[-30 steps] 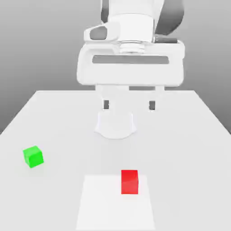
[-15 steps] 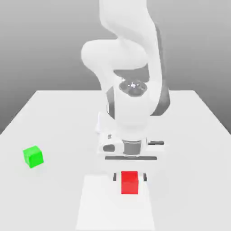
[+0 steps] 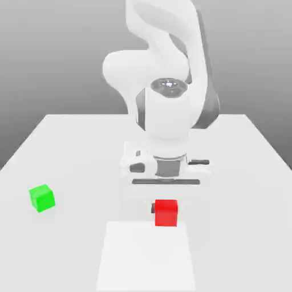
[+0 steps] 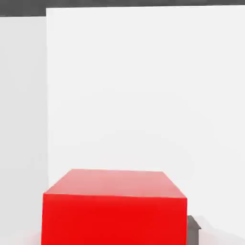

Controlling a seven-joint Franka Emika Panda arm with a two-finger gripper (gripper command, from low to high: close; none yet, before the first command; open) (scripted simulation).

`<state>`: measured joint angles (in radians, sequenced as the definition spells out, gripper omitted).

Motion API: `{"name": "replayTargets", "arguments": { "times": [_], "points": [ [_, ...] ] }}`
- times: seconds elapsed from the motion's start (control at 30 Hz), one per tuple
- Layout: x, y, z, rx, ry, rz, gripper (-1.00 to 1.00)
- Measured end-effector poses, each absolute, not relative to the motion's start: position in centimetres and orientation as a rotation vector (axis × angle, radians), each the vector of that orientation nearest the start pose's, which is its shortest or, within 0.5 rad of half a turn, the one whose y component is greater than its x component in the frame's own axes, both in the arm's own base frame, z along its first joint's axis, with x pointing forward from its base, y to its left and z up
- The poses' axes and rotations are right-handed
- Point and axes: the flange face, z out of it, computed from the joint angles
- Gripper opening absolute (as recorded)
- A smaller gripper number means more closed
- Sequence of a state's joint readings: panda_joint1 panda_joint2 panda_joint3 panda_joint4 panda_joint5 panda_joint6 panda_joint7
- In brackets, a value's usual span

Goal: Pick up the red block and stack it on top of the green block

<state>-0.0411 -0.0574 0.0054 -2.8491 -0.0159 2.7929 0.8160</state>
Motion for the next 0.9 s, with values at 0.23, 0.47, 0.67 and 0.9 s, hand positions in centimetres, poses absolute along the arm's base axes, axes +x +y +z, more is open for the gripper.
{"name": "replayTargets", "arguments": {
  "times": [0.23,0.47,0.67,0.9],
  "points": [
    [33.8,-13.4,22.9,-2.880,1.287,-0.006,-1.00],
    [26.7,-24.8,24.2,-2.856,1.327,0.000,-1.00],
    [21.9,-29.4,22.4,-2.838,1.340,-0.001,-1.00],
    [21.7,-29.4,18.2,-2.840,1.338,0.001,1.00]
  ]
}}
